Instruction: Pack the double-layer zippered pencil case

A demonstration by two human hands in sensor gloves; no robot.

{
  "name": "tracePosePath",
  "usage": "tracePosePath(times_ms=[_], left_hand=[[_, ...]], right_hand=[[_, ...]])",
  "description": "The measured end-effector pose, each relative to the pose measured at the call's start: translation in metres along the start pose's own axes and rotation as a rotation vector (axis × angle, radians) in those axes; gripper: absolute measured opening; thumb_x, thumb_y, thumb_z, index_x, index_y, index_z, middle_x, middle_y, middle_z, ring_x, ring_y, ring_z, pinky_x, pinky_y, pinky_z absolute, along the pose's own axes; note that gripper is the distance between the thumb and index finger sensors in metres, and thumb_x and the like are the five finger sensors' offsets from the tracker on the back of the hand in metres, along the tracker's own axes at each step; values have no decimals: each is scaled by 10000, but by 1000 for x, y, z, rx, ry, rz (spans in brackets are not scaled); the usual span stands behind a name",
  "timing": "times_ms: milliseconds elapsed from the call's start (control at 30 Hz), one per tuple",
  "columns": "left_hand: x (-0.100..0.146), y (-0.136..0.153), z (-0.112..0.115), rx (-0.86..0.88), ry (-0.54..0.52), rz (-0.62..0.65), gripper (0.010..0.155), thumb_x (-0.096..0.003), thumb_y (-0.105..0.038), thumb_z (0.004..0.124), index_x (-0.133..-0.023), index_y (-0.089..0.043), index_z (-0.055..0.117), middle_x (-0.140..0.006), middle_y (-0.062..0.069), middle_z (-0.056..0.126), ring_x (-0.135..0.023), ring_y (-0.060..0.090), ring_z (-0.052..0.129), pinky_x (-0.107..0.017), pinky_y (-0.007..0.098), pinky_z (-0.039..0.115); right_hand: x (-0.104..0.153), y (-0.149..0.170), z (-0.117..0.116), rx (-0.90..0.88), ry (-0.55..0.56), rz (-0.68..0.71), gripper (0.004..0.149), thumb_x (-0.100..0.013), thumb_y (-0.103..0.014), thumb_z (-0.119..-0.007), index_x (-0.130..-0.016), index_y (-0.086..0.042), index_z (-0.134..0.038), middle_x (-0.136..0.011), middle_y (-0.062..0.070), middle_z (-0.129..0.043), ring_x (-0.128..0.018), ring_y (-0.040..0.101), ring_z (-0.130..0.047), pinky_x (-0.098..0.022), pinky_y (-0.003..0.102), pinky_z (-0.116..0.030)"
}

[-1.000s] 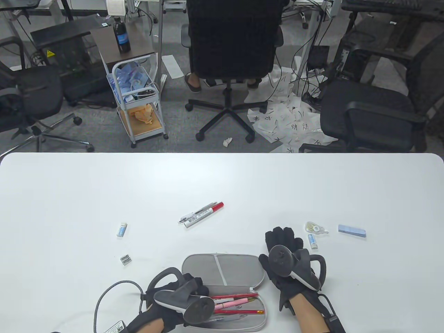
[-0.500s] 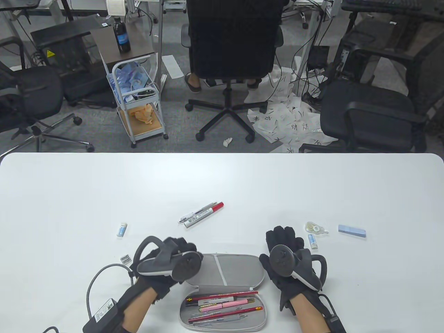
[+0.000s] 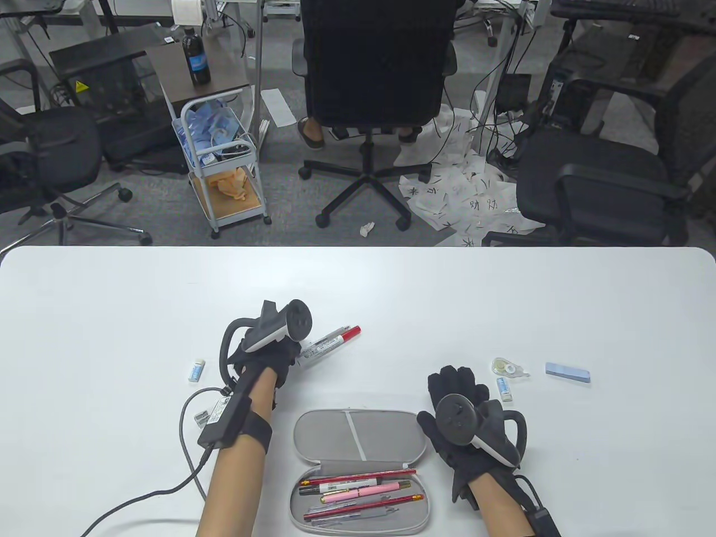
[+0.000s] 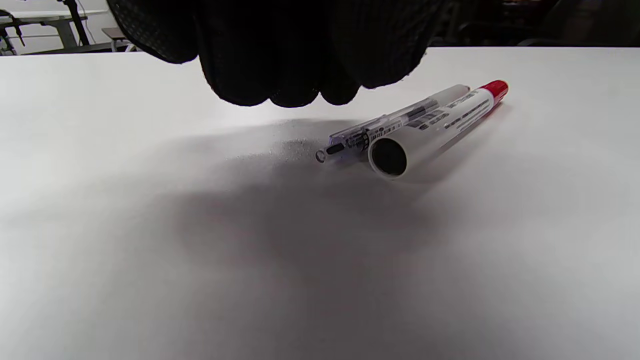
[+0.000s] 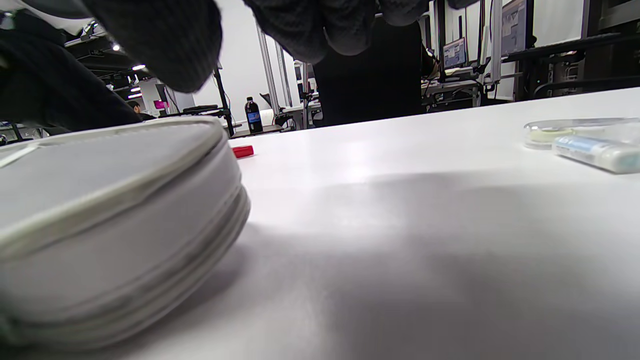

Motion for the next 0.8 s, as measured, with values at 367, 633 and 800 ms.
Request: tracePosePath(times_ms=[367,633,800], left_hand=[[-16,2,10,16,65,-8,448,-541,-346,839,-980,-260,816,-1011,50,837,-880,345,862,-720,623,667],[-15,7,8,8,31,-38,451,-529,-347,856,-969,-250,822,-985,58,855,-851,333,885,-712,605,688],[-13,8,7,-2,15,-53,460,-528,-351,850,-965,-211,824,-948,86,875,-807,342,908,-699,603,703]], right_hand=[[0,-2,-2,-6,-12,13,715,-522,-510,-691,-1093,-129,-489,-1176,175,-414,-1025,422,-326,-698,577,-350],[0,-3,-3,-20,-31,15,714,-523,-506,-690,-1093,-126,-485,-1176,179,-408,-1024,425,-319,-695,580,-345],[0,-2,-4,-26,-34,16,714,-524,-506,-689,-1092,-126,-484,-1176,179,-404,-1024,427,-317,-696,580,-344]])
Point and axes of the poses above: the tracker on the back of each hand, its own y axis roughly to the little-finger side, its own x axis roughly from the fingertips to the wrist, z = x × y, the point moved 4 cm from there along -x, roughly from the wrist to the fingertips
